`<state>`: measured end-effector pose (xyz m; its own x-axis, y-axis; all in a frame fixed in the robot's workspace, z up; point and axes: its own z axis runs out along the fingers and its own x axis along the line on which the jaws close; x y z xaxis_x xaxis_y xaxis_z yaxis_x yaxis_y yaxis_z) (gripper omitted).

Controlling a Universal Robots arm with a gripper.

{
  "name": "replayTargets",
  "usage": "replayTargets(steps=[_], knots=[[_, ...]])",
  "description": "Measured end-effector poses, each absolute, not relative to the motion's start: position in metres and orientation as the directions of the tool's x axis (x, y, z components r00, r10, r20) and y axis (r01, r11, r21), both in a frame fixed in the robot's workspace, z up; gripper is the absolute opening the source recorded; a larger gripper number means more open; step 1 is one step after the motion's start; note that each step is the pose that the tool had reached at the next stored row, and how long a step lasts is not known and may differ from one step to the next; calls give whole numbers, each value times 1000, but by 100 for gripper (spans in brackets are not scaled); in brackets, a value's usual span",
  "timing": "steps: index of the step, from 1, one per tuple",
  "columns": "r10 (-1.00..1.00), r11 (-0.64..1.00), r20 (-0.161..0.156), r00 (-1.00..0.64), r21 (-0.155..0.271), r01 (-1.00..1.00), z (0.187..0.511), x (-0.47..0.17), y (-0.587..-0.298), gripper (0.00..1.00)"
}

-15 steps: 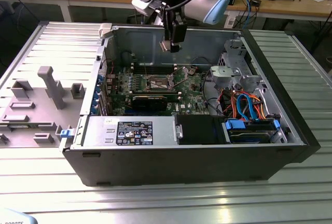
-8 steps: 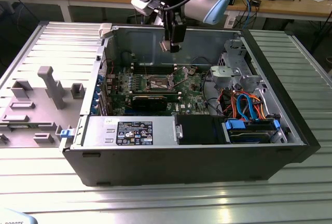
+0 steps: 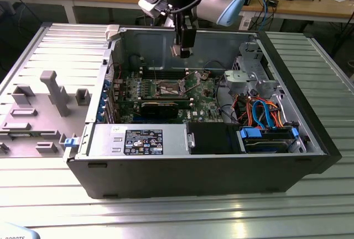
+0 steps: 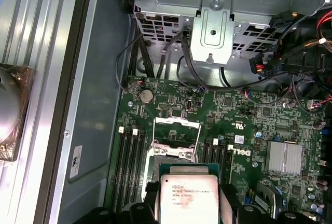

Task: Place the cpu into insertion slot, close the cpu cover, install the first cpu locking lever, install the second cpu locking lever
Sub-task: 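Place the cpu into insertion slot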

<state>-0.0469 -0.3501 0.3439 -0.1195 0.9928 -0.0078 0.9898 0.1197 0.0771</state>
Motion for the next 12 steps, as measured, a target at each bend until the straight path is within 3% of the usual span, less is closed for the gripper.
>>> replayTargets(steps=[12], knots=[[995, 100, -8, -100, 77, 992, 344, -47, -350, 54]])
